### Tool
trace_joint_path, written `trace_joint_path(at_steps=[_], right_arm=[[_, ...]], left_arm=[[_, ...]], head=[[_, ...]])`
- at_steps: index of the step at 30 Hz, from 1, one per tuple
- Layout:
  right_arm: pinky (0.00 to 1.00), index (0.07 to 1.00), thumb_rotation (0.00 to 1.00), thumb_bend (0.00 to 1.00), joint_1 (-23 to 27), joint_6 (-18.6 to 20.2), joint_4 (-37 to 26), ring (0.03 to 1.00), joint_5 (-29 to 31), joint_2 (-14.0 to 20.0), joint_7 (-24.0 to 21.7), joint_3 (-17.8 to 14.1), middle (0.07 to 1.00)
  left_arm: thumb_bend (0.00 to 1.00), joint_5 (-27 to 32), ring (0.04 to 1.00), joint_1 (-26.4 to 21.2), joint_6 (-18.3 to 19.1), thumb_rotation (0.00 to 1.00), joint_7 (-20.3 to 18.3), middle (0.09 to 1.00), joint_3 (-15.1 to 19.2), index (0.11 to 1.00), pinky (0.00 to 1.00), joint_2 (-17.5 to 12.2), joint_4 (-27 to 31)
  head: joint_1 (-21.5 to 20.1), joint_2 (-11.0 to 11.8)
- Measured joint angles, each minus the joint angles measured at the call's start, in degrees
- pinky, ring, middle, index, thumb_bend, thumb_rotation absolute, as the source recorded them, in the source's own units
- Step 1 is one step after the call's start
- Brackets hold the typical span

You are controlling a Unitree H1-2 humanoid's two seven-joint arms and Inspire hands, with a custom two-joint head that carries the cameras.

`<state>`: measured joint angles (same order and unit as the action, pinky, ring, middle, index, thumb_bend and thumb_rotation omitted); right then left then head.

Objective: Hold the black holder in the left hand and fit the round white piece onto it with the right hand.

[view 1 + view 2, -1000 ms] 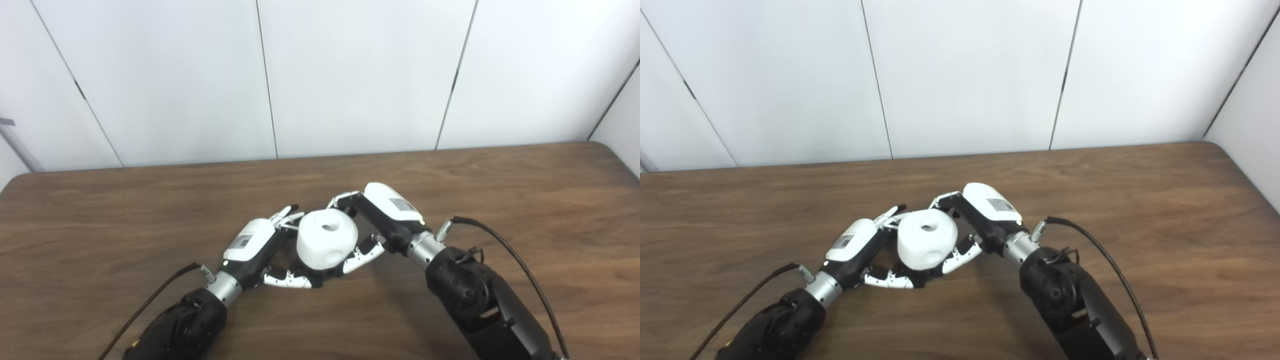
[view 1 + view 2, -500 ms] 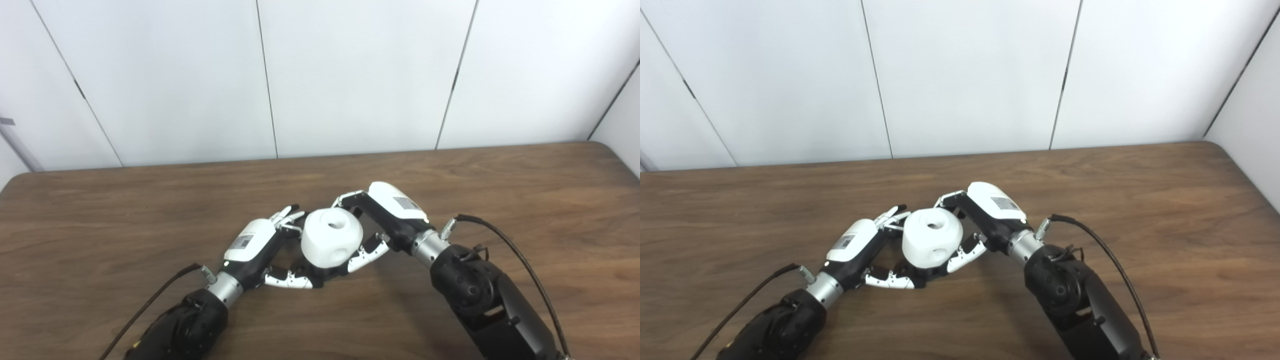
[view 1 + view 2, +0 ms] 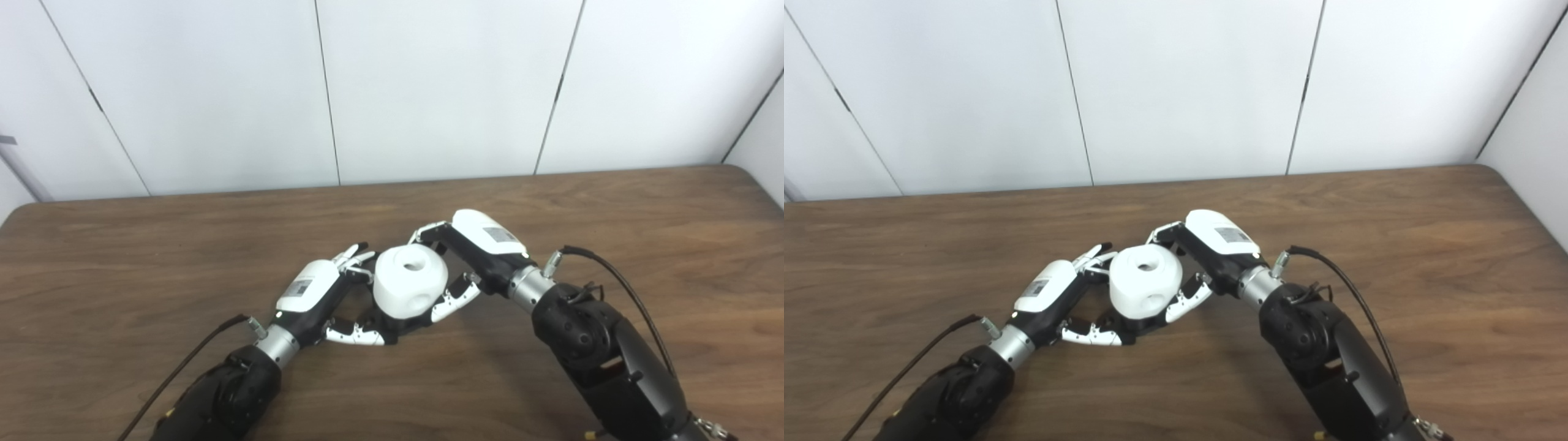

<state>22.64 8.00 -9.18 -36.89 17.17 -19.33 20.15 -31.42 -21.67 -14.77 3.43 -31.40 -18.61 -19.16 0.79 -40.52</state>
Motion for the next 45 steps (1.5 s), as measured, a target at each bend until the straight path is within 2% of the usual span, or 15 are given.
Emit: trace_joint_path(at_steps=[5, 8, 24, 31, 45], right_arm=[[0.63, 0.481, 0.13, 0.52, 2.3, -4.2, 0.7, 0.682, -1.3, 0.2, 0.0, 1.5, 0.691], [0.61, 0.481, 0.13, 0.52, 3.2, -4.9, 1.7, 0.678, -2.0, 0.1, 0.0, 1.9, 0.689], [0.63, 0.481, 0.13, 0.52, 3.8, -6.1, 2.3, 0.689, -3.7, 0.2, -1.4, 3.0, 0.693], [0.64, 0.481, 0.13, 0.52, 4.2, -7.0, 3.2, 0.68, -3.2, 0.2, -1.4, 2.3, 0.686], [0.65, 0.481, 0.13, 0.52, 4.2, -6.1, 2.2, 0.701, -2.7, 1.4, -2.9, 0.5, 0.701]], left_arm=[[0.52, -0.1, 0.992, 0.0, 0.0, 0.05, 0.0, 0.901, 0.0, 0.484, 0.96, 0.2, 0.0], [0.52, -0.1, 0.994, 0.0, 0.2, 0.05, -0.1, 0.898, 0.0, 0.485, 0.96, 0.4, 0.0], [0.52, -0.2, 0.986, 0.1, 0.8, 0.06, -0.2, 0.896, -0.1, 0.484, 0.95, 0.8, 0.5], [0.52, -0.2, 0.991, 0.2, 0.8, 0.05, -0.4, 0.902, -0.1, 0.485, 0.96, 0.8, 0.6], [0.52, -0.2, 0.99, 0.2, 0.8, 0.05, -0.5, 0.909, -0.1, 0.485, 0.95, 0.8, 0.7]], head=[[0.3, -0.2], [0.4, -0.4], [0.6, -0.9], [0.3, -1.1], [0.2, -1.1]])
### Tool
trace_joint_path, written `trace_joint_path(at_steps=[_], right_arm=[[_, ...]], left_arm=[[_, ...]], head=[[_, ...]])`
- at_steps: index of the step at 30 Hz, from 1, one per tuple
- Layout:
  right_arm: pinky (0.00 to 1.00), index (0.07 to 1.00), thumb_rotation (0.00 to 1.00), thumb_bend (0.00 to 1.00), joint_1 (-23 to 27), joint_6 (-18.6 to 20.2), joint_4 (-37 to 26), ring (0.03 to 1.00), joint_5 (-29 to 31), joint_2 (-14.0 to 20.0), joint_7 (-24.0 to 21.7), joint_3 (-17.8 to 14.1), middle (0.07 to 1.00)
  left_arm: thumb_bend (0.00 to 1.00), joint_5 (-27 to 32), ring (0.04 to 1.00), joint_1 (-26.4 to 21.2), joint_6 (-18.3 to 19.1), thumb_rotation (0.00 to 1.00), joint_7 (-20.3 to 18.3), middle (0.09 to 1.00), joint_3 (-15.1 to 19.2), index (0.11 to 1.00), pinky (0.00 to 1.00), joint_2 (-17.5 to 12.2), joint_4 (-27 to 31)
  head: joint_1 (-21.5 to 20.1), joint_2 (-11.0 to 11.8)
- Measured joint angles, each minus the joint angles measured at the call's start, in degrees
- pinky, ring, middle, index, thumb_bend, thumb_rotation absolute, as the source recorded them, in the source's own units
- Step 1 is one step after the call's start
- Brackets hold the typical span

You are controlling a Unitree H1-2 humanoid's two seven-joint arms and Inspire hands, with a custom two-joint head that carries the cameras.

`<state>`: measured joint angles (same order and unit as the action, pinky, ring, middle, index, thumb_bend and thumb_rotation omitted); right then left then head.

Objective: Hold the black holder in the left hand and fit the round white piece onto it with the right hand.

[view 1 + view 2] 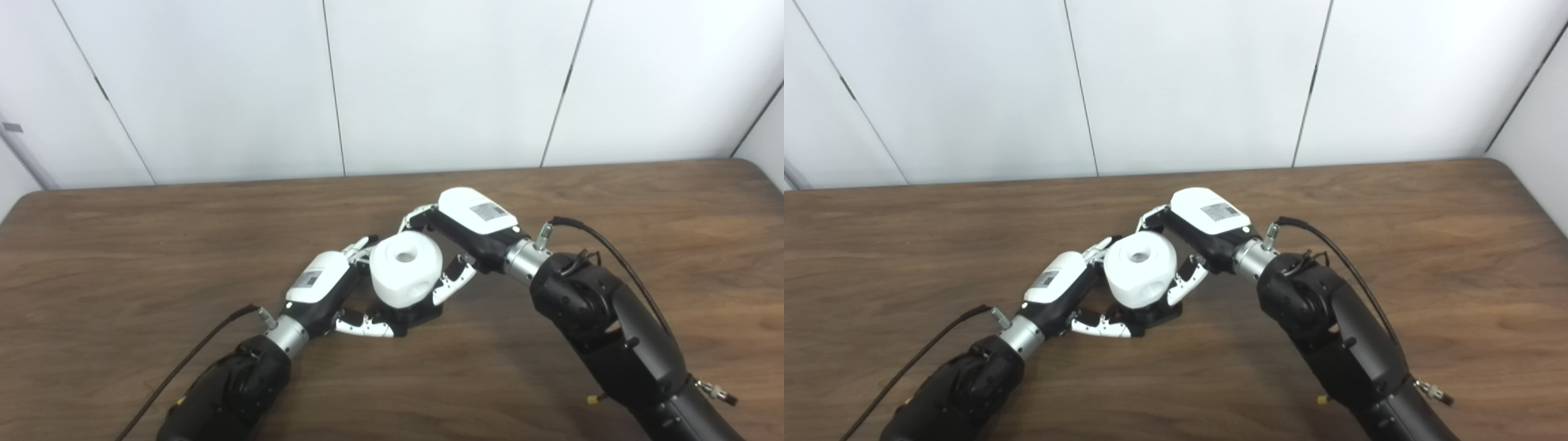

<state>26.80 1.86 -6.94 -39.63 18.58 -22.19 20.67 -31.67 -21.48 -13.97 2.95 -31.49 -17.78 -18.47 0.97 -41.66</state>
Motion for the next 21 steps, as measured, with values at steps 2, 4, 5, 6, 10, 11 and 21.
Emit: trace_joint_path(at_steps=[2, 4, 5, 6, 10, 11, 21], right_arm=[[0.63, 0.481, 0.13, 0.52, 0.0, 0.5, -1.0, 0.7, 0.0, -0.2, -0.2, -0.5, 0.7], [0.64, 0.481, 0.13, 0.52, 0.3, 1.1, -1.4, 0.706, 0.1, -0.4, -0.2, -1.2, 0.702], [0.65, 0.481, 0.13, 0.52, 0.4, 1.5, -1.6, 0.717, 0.3, -0.5, -0.4, -1.6, 0.706], [0.65, 0.481, 0.13, 0.52, 0.4, 2.0, -1.9, 0.723, 0.4, -0.6, -0.5, -1.8, 0.708], [0.65, 0.481, 0.13, 0.52, 0.6, 2.9, -2.7, 0.736, 1.1, -0.7, -1.1, -2.8, 0.71], [0.64, 0.481, 0.13, 0.52, 0.7, 3.0, -2.7, 0.733, 1.2, -0.7, -1.2, -2.9, 0.708], [0.64, 0.481, 0.13, 0.52, 1.0, 3.0, -2.7, 0.713, 1.1, -0.7, -1.5, -2.8, 0.703]], left_arm=[[0.52, 0.0, 0.99, 0.0, 0.0, 0.05, 0.0, 0.909, 0.0, 0.485, 0.95, 0.0, 0.1], [0.52, 0.0, 0.991, 0.0, 0.0, 0.05, 0.0, 0.908, 0.0, 0.484, 0.96, 0.0, 0.1], [0.52, 0.0, 0.99, 0.0, 0.0, 0.05, -0.1, 0.908, 0.0, 0.484, 0.96, 0.0, 0.1], [0.52, 0.0, 0.99, 0.0, 0.0, 0.05, -0.1, 0.908, 0.0, 0.484, 0.96, 0.0, 0.1], [0.52, 0.0, 0.988, 0.1, 0.0, 0.05, -0.1, 0.907, 0.0, 0.484, 0.95, 0.0, 0.1], [0.52, 0.0, 0.986, 0.1, 0.0, 0.05, -0.1, 0.905, 0.0, 0.484, 0.95, 0.0, 0.1], [0.52, -0.1, 0.991, 0.2, 0.0, 0.05, -0.1, 0.909, 0.0, 0.484, 0.95, 0.1, 0.3]], head=[[0.0, 0.0], [0.0, -0.3], [0.0, -0.3], [0.0, -0.3], [0.0, -0.4], [0.0, -0.5], [0.4, -1.0]])
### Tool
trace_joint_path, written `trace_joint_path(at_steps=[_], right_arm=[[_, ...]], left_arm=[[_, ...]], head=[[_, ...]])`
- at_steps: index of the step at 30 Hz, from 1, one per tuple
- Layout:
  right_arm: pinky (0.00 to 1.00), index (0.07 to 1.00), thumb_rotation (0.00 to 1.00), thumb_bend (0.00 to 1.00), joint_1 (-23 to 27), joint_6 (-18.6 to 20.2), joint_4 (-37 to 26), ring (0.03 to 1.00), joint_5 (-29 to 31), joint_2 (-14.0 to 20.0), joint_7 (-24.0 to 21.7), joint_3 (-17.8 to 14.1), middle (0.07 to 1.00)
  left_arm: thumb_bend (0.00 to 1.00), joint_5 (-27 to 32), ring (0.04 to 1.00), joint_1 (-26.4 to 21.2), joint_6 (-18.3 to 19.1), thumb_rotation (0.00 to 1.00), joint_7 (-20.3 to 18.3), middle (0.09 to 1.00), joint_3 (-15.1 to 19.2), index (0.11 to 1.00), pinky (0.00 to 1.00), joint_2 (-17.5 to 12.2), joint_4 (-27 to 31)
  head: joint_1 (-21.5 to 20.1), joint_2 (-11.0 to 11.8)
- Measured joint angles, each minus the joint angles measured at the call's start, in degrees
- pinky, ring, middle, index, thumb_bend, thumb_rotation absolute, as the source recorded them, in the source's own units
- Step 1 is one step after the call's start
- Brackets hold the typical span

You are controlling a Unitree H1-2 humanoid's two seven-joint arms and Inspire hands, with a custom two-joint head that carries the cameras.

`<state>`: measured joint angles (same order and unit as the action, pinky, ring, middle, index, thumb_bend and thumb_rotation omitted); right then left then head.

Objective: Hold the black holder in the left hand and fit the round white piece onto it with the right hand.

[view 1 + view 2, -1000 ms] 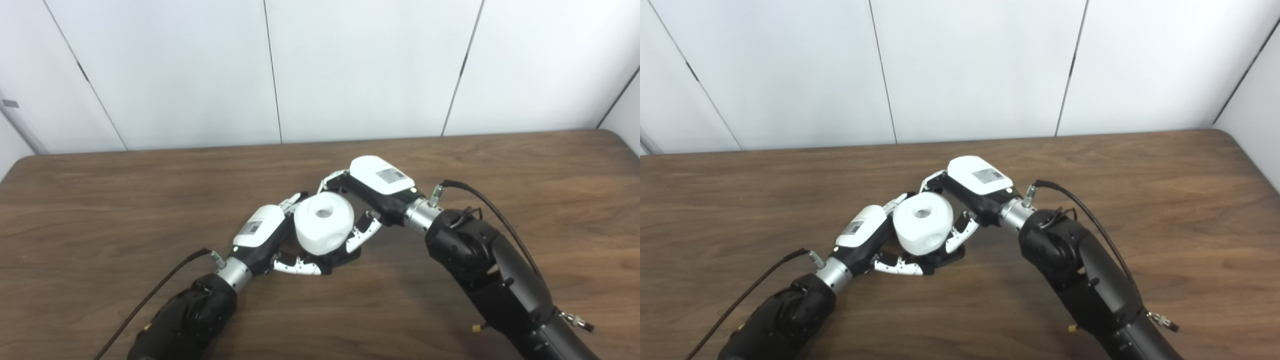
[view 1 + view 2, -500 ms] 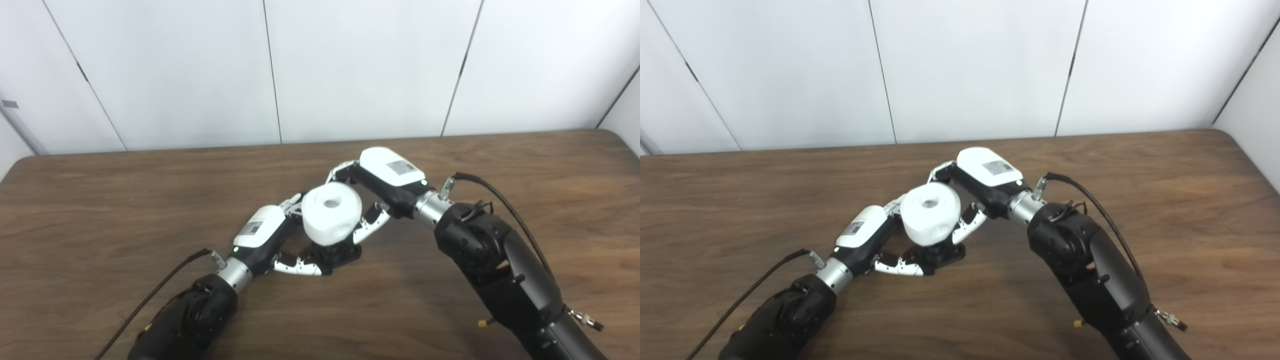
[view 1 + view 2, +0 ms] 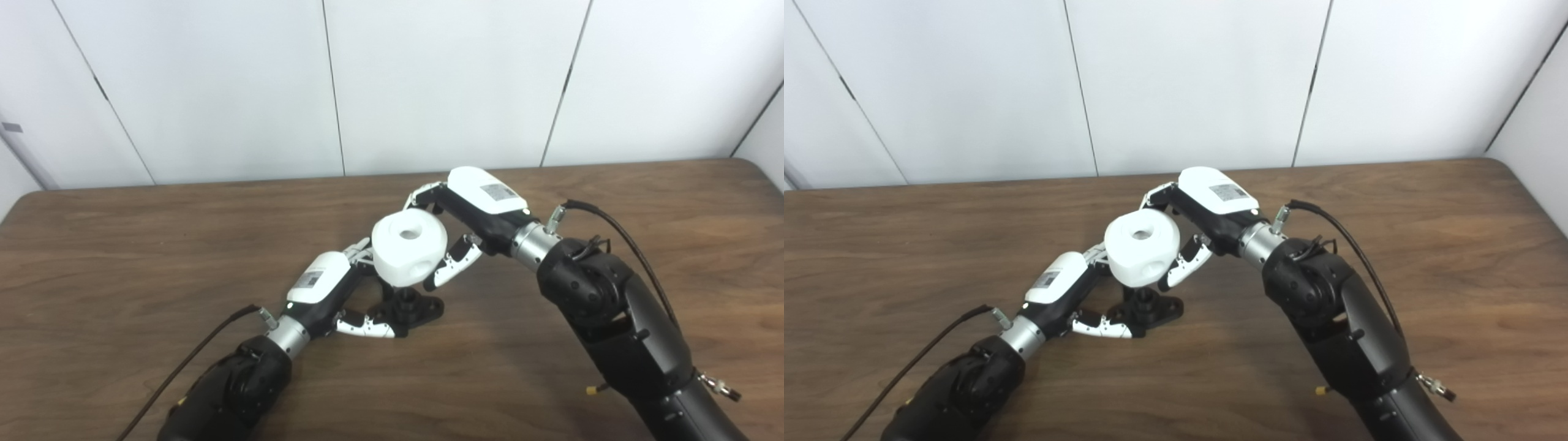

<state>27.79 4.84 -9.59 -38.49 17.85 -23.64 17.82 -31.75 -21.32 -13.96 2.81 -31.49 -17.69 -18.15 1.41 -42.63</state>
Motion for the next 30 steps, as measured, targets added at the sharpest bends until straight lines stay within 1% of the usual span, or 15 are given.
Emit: trace_joint_path(at_steps=[5, 10, 14, 16, 23, 30], right_arm=[[0.66, 0.482, 0.13, 0.52, -0.1, 0.0, 0.0, 0.711, -0.8, 0.0, -0.6, 0.3, 0.706], [0.63, 0.481, 0.13, 0.52, -0.3, -0.3, 0.0, 0.705, -1.0, 0.2, -0.8, 0.8, 0.707], [0.62, 0.481, 0.13, 0.52, -0.6, -1.5, 0.2, 0.694, -0.8, 0.5, -0.8, 1.0, 0.696], [0.63, 0.481, 0.13, 0.52, -0.9, -2.4, 0.6, 0.697, -0.5, 0.6, -0.8, 1.0, 0.695], [0.66, 0.481, 0.13, 0.52, -1.6, -2.6, 1.6, 0.711, -0.3, 0.8, -0.8, 1.1, 0.708], [0.65, 0.482, 0.13, 0.52, -1.9, -2.6, 1.7, 0.716, -0.4, 1.5, -0.9, 1.1, 0.712]], left_arm=[[0.52, 0.0, 0.989, 0.2, 0.4, 0.05, -0.1, 0.909, 0.0, 0.485, 0.96, 0.0, 0.4], [0.52, 0.0, 0.987, 0.2, 0.5, 0.05, -0.2, 0.905, 0.0, 0.484, 0.96, 0.0, 0.5], [0.52, 0.0, 0.991, 0.4, 1.0, 0.05, -0.2, 0.91, 0.0, 0.485, 0.96, 0.0, 1.0], [0.52, 0.0, 0.99, 0.5, 1.3, 0.05, -0.2, 0.91, 0.0, 0.485, 0.96, 0.1, 1.2], [0.52, 0.0, 0.989, 0.8, 1.8, 0.05, -0.2, 0.91, 0.0, 0.485, 0.96, 0.1, 1.7], [0.52, 0.0, 0.988, 1.2, 2.0, 0.05, -0.2, 0.908, 0.0, 0.484, 0.96, 0.0, 2.2]], head=[[0.1, -0.1], [0.2, -0.3], [0.3, -0.4], [0.4, -0.6], [0.5, -0.9], [0.4, -1.1]])
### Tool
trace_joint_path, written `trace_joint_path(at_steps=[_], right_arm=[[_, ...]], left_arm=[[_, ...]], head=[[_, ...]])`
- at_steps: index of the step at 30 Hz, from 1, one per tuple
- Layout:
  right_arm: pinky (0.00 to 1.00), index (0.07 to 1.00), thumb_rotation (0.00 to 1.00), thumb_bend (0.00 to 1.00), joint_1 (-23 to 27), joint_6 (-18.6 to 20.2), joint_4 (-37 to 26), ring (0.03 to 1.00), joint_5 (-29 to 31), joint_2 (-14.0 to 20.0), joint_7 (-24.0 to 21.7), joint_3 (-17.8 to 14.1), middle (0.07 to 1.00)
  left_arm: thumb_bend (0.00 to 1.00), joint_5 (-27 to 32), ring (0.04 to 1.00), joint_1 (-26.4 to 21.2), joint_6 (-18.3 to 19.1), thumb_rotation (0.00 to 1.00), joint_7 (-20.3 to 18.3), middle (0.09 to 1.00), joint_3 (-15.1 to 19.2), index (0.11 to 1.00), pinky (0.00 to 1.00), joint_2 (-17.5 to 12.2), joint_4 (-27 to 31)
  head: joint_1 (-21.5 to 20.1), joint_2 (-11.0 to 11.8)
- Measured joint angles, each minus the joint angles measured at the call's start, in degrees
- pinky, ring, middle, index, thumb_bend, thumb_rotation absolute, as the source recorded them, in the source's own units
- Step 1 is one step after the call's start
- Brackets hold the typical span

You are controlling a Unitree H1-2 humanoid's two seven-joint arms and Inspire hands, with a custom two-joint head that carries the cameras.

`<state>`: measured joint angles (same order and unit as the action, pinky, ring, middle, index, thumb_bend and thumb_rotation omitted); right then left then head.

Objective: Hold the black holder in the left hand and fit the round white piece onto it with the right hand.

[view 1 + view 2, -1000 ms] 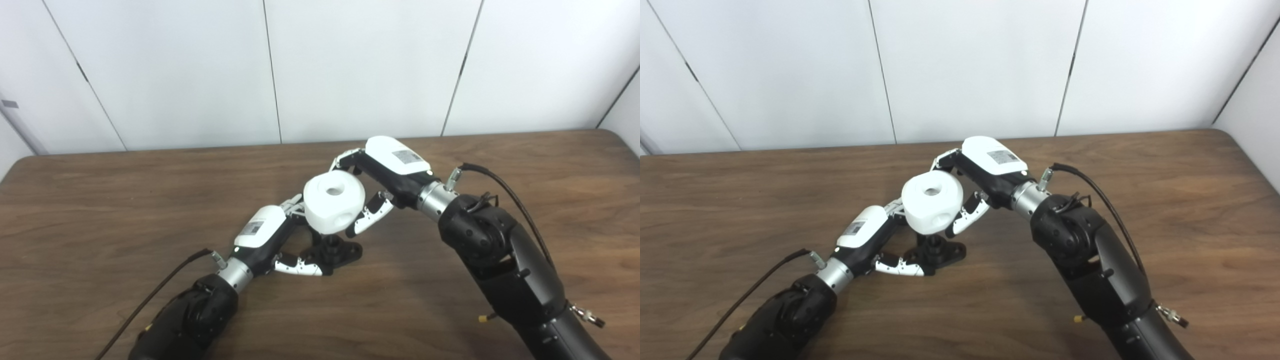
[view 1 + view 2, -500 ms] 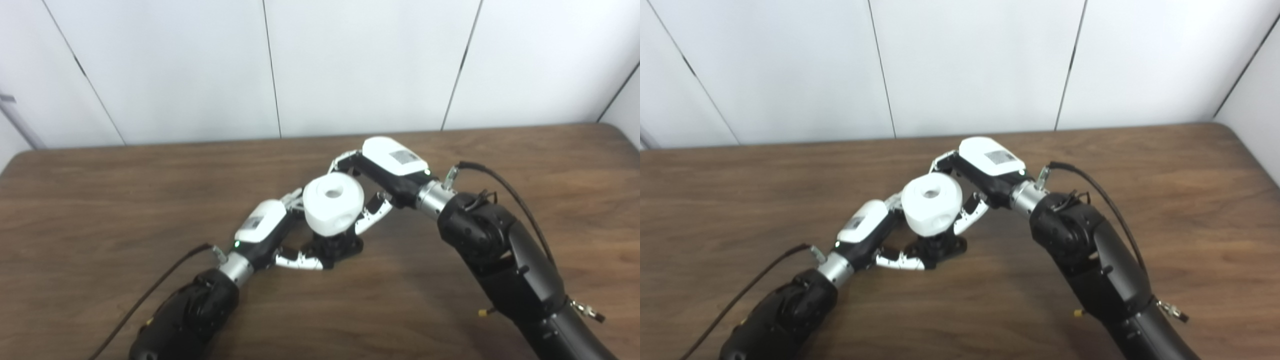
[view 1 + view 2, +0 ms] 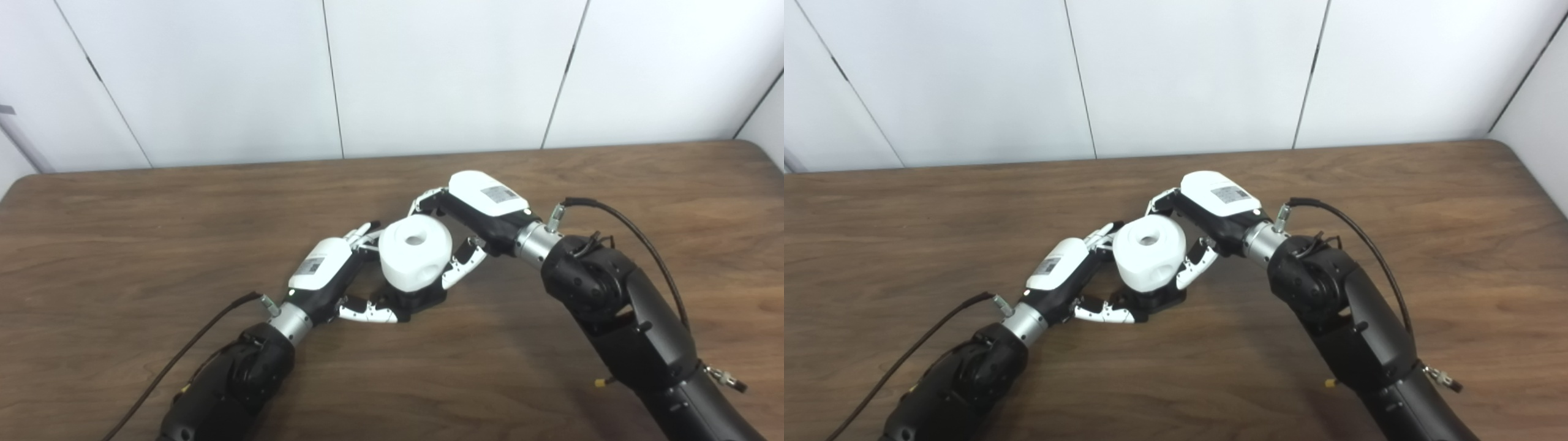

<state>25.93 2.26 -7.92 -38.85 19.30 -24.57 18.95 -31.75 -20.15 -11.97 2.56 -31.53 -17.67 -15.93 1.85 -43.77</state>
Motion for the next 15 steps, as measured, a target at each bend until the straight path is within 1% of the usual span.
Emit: trace_joint_path(at_steps=[8, 15], right_arm=[[0.64, 0.482, 0.13, 0.52, 0.0, -1.0, 0.1, 0.698, -0.1, 0.4, 0.0, 0.1, 0.701], [0.65, 0.483, 0.13, 0.52, -0.1, -1.4, 0.4, 0.698, -0.6, 0.4, 0.1, 0.3, 0.703]], left_arm=[[0.52, -0.1, 0.989, 0.2, 0.2, 0.06, -0.1, 0.911, 0.0, 0.485, 0.95, 0.0, 0.3], [0.52, -0.1, 0.991, 0.3, 0.2, 0.05, -0.1, 0.913, 0.0, 0.485, 0.95, 0.0, 0.4]], head=[[0.1, -0.1], [0.4, 0.2]])
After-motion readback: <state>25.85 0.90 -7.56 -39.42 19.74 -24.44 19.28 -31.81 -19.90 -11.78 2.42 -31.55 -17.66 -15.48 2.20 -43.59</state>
